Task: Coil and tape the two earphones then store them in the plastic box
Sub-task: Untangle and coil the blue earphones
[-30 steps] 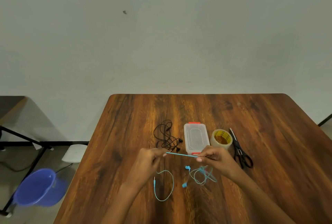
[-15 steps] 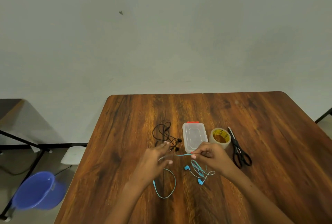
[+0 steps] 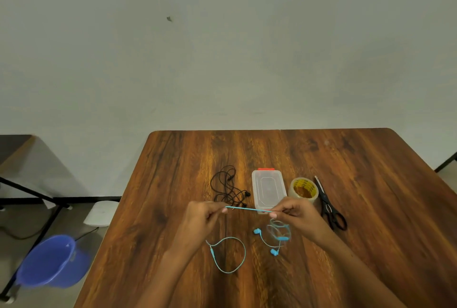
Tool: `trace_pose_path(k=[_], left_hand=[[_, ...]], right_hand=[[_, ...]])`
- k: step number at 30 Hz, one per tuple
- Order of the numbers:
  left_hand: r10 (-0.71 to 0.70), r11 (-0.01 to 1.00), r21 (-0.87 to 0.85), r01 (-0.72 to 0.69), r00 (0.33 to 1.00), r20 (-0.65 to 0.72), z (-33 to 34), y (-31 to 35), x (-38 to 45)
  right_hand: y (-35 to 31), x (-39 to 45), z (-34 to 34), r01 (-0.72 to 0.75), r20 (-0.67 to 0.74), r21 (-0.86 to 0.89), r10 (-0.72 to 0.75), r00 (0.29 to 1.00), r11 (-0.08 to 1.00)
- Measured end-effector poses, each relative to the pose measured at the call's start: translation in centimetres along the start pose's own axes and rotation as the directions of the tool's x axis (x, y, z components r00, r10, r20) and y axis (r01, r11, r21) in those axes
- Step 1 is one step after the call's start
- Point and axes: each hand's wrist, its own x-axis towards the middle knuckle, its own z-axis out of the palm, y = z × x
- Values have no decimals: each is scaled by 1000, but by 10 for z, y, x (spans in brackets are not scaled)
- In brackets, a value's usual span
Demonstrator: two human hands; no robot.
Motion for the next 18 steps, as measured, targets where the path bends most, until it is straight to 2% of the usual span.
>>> trace_pose_path(k=[6,10,16,18], left_hand=[[-37,999,15,36,999,33,4,-11,-6],[-95,993,83,87,991,98,7,-13,-5],[34,998,-58,-25,985,171,34,19,2],[48,994,-100,-33,988,144,36,24,2]], right_hand=[[6,-3,0,-13,-21,13,14,1000,1000],[5,0,2,-20,-15,-48,19,1000,999],[-17,7,26,93,76,-132,-84,994,987],[-21,8,32,115,62,-110,-109,992,987]])
